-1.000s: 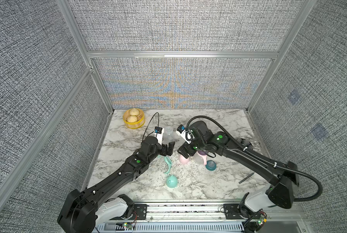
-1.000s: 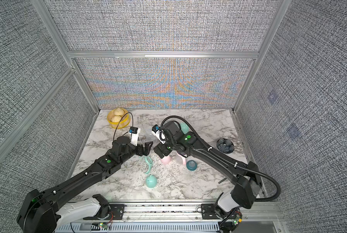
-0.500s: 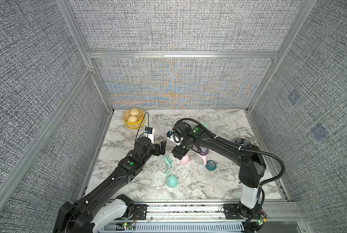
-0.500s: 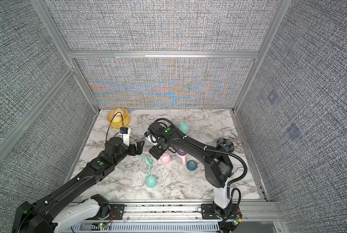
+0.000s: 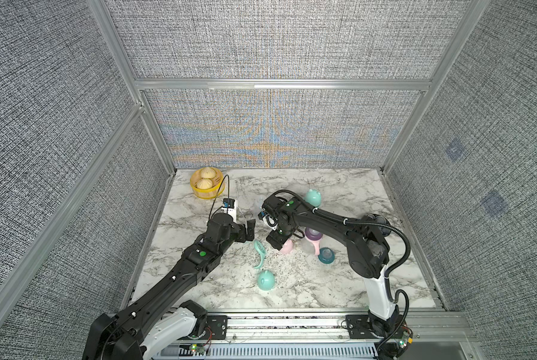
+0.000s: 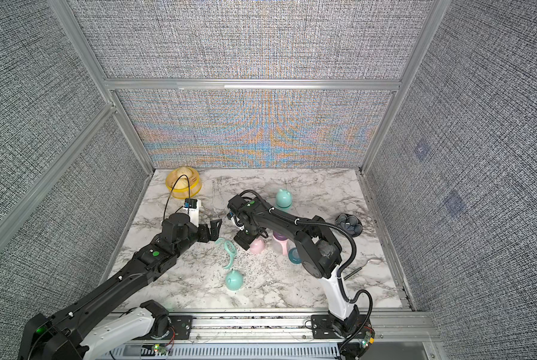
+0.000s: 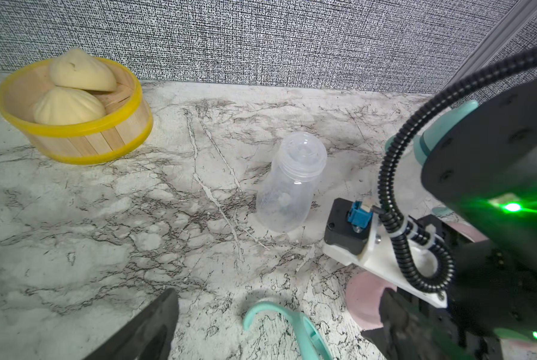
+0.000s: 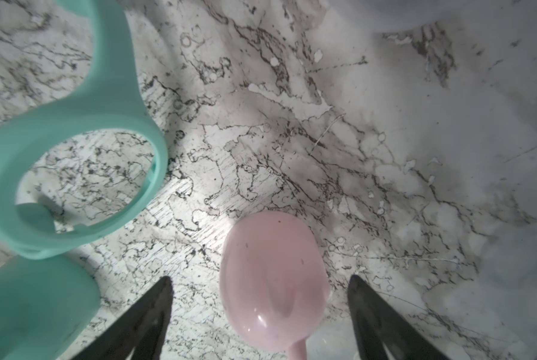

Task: Assemble the baby bottles
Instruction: Pick up the lid from the center of the board.

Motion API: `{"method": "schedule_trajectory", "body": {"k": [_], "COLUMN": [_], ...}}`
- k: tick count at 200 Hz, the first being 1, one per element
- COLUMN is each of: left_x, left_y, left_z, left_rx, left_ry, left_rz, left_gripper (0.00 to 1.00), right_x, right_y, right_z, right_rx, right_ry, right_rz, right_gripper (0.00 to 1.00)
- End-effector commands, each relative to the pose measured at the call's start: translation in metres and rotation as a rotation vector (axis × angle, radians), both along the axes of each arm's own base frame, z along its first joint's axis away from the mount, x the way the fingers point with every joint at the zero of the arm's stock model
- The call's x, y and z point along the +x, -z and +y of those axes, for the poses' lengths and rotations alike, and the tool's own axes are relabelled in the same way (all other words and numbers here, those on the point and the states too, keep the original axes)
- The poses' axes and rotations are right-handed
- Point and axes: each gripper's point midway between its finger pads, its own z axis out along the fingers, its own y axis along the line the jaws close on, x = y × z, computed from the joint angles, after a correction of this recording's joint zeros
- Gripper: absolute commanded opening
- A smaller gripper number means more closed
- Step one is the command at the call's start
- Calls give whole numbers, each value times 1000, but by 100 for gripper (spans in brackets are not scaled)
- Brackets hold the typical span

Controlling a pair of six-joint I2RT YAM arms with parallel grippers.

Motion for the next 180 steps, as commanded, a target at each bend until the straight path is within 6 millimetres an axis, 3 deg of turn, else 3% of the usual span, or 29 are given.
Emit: {"method": "schedule_trajectory", "body": {"k": [1,74,180], "left_x": [1,1,1], "left_y": [0,2,4], "left_z": [-1,-2,-5], "left_rx": [1,-5,-17], "left_ry": [5,5,14], "left_rz": [-6,-5,-1], "left_gripper": [100,100,100], "right_x": [-6,-14,-15], "right_y": [9,28,40], "right_z": [-7,-14,-13], "right_rx": [-25,-39,-33], "right_ry": [2,10,18], "right_rz": [41,70,77], "right_gripper": [85,80,76]}}
